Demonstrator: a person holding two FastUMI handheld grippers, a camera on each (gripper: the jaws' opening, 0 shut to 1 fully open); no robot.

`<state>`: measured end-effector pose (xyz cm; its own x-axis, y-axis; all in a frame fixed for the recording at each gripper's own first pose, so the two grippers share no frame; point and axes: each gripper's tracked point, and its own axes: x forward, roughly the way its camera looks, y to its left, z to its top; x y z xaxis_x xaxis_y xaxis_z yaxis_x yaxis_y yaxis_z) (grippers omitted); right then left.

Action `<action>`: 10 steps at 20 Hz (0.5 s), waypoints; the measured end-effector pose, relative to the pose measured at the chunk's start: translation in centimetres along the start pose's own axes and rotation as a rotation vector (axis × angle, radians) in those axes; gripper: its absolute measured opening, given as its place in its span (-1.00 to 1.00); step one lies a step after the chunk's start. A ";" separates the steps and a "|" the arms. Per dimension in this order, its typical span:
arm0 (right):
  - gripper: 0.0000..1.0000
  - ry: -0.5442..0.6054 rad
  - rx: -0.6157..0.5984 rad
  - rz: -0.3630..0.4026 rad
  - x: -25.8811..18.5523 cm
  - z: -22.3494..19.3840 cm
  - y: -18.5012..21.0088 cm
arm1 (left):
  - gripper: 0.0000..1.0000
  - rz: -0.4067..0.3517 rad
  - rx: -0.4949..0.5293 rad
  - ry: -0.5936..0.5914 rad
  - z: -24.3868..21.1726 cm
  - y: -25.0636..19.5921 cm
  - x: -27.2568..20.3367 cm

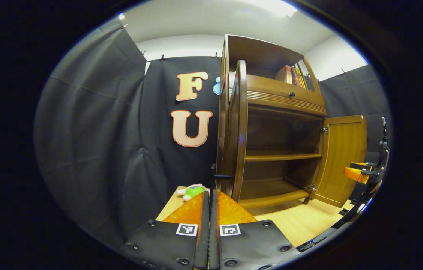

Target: Open the right door of the double-door shoe cabinet with the right hand, and open the left door with the left hand.

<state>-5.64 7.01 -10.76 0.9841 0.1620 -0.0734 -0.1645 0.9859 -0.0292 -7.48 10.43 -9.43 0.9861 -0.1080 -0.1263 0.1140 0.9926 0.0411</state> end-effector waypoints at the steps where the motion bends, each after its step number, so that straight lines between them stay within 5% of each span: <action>1: 0.85 -0.003 -0.002 -0.007 0.0 0.2 -0.5 | -0.85 0.011 -0.001 -0.008 0.5 -0.3 -0.4; 2: 0.85 -0.003 -0.003 -0.015 0.0 0.3 -1.0 | -0.72 0.021 0.001 -0.016 1.0 -0.7 -0.6; 7: 0.84 0.008 0.009 -0.039 0.2 0.9 -3.4 | -0.96 -0.017 -0.026 -0.051 3.8 -4.5 -1.0; 10: 0.84 0.009 0.006 -0.057 0.0 1.8 -4.9 | -0.72 -0.012 0.004 -0.104 6.1 -6.0 -0.5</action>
<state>-4.76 2.27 -8.83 0.9912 0.1048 -0.0807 -0.1074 0.9938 -0.0281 -7.95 4.19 -3.52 0.9919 -0.1248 -0.0235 0.1257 0.9911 0.0438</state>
